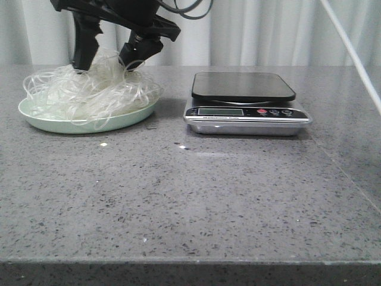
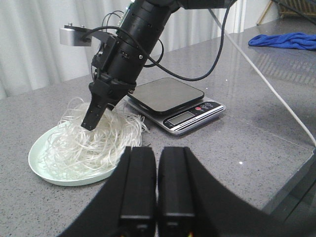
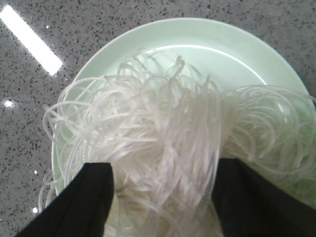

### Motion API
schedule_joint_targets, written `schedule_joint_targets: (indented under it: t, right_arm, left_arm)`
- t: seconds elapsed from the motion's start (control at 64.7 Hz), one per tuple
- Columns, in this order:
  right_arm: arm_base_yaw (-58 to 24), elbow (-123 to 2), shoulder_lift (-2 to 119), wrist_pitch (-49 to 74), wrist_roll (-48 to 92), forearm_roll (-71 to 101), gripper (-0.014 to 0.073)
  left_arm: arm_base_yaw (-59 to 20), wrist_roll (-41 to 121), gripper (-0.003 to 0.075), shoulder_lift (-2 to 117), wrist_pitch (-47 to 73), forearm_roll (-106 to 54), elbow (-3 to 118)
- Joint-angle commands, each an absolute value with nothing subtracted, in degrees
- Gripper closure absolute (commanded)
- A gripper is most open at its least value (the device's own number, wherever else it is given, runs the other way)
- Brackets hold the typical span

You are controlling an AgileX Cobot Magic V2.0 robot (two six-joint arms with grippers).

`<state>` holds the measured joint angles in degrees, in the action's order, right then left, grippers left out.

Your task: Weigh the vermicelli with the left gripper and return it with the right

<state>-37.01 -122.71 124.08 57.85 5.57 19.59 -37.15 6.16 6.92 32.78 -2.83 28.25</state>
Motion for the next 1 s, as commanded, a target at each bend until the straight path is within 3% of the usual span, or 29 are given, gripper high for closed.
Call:
schedule_joint_targets:
  t: [0.0, 0.464, 0.696, 0.989]
  right_arm:
    - [-36.06, -125.01, 118.58, 55.14, 6.08, 19.97, -0.0004]
    - [-20.64, -122.88, 103.27, 64.75, 6.08, 19.85, -0.0004]
    - [-13.5, -106.47, 89.76, 58.9, 8.64, 19.85, -0.0004]
    - [-12.8, -79.35, 68.33, 43.33, 12.53, 19.76, -0.0004]
  left_arm:
    - [-37.28, 5.8, 0.0594, 7.76, 28.0, -3.21, 29.62]
    - [-37.28, 5.8, 0.0594, 7.76, 28.0, -3.21, 29.62]
    - [-37.28, 5.8, 0.0594, 7.76, 28.0, -3.21, 29.62]
    - [-37.28, 5.8, 0.0594, 7.76, 28.0, -3.21, 29.62]
